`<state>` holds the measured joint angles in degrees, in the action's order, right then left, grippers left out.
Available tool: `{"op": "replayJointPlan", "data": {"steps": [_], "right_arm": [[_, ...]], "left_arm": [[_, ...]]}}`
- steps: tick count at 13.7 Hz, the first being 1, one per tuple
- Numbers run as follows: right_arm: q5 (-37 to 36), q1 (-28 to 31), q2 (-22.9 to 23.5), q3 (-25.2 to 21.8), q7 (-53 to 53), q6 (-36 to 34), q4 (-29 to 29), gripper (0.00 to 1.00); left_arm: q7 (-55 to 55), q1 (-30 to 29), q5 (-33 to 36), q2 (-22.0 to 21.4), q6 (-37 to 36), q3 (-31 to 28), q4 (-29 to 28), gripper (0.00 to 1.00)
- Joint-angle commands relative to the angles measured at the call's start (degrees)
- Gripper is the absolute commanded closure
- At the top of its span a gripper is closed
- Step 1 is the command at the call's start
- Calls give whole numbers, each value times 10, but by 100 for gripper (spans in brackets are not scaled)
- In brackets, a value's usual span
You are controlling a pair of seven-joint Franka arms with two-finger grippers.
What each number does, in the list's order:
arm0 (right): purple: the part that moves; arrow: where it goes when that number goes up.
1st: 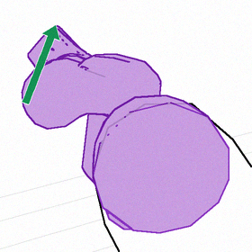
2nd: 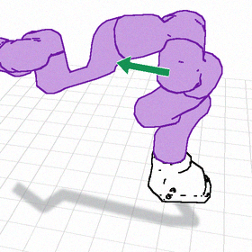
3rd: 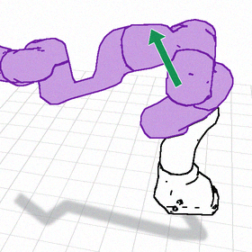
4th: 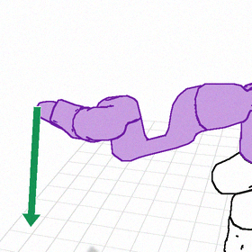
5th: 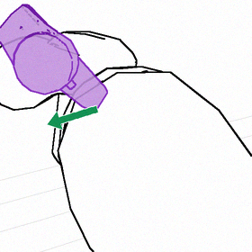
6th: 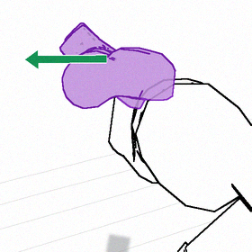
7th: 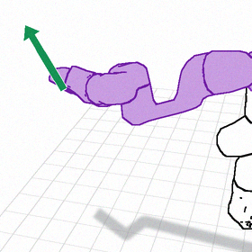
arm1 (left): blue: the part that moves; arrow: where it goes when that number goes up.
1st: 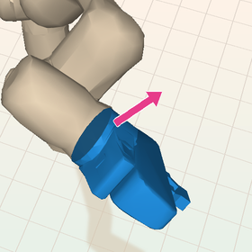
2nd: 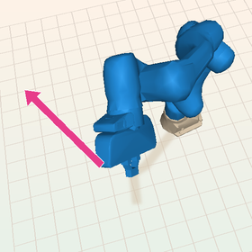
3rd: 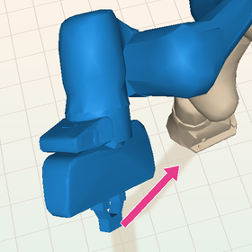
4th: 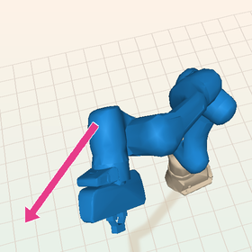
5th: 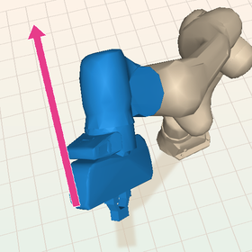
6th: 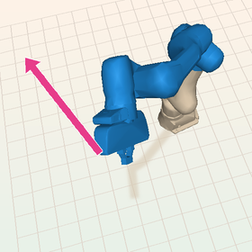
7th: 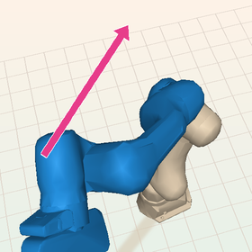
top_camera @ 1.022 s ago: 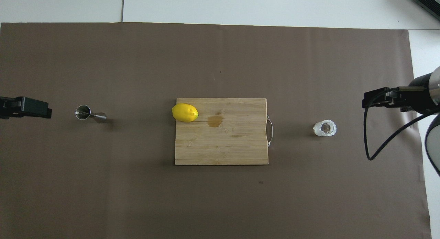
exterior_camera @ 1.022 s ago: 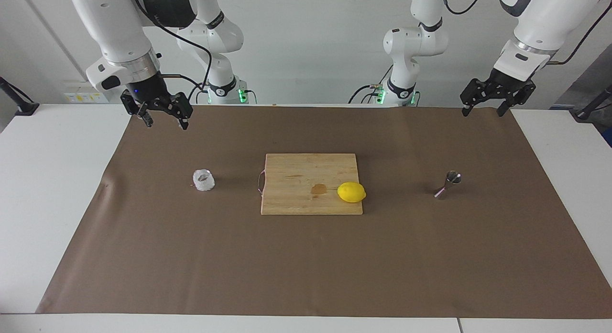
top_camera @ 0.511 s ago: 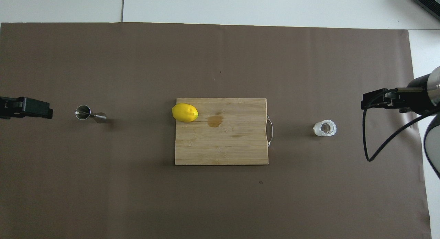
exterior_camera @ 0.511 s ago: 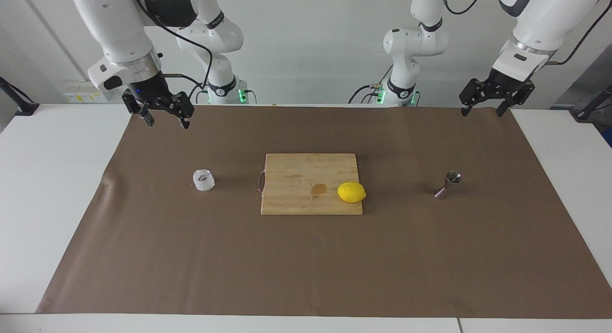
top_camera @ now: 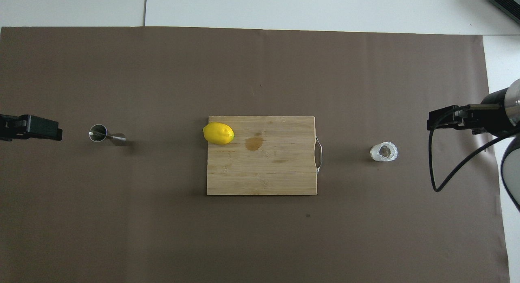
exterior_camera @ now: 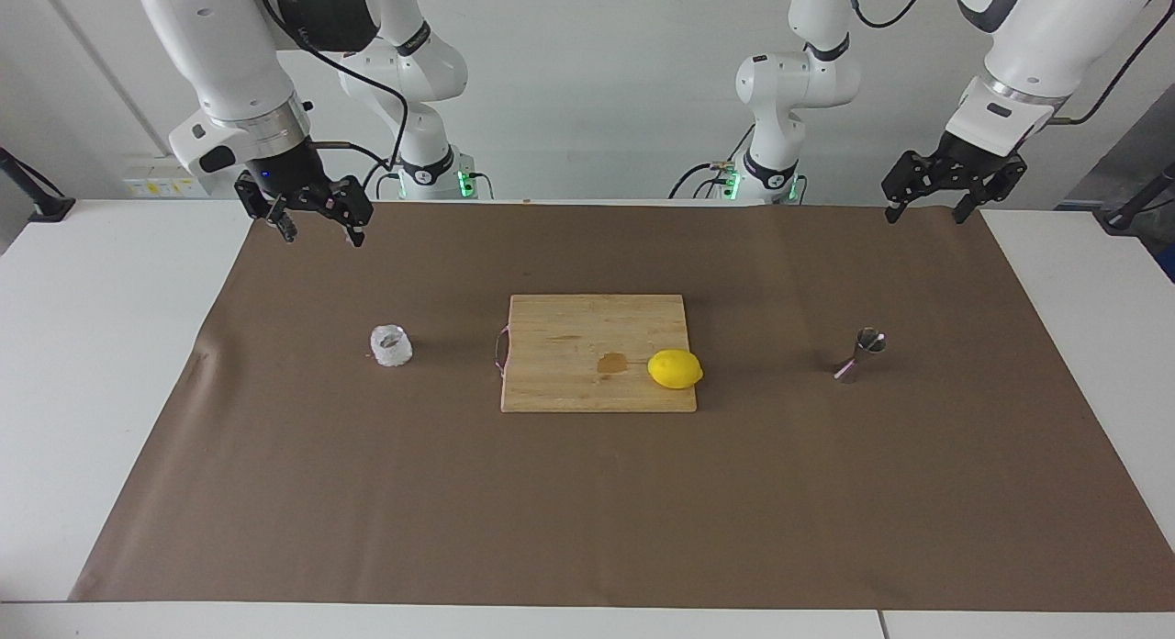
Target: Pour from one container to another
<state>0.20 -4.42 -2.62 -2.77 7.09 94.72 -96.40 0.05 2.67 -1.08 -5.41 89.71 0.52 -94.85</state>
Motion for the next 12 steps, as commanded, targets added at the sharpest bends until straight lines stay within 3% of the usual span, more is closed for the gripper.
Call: {"op": "replayJointPlan", "data": {"steps": [1, 8, 12], "right_arm": [[17, -1, -12, -3, -22, -5, -8, 0], [17, 4, -15, -3, -28, -5, -16, 0], [17, 3, -15, -3, -28, -5, -17, 0]], "left_arm": [[1, 6, 9, 0, 1, -3, 1, 0], [13, 7, -4, -16, -23, -1, -26, 0], [14, -13, -74, -9, -41, -9, -24, 0]]}}
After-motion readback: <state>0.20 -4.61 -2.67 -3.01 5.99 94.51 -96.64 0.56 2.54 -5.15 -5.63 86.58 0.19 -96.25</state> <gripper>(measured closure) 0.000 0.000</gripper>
